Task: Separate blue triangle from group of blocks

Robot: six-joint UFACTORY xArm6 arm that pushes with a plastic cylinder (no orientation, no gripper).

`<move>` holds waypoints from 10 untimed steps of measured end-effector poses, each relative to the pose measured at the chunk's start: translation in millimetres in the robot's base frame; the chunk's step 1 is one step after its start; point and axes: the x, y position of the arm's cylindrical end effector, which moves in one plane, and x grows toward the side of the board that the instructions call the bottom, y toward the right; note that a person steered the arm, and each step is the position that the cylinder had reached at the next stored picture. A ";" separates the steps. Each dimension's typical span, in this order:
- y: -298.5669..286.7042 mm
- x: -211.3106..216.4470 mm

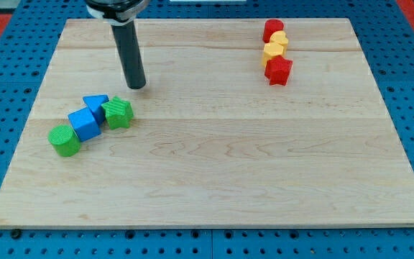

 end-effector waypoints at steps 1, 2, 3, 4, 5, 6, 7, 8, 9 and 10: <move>0.0 -2.0; 0.0 -2.0; 0.0 -4.0; 26.7 -15.6; 97.2 -1.9; 139.0 67.4; 129.4 163.4; 65.8 195.8; -17.5 178.2; -40.3 121.1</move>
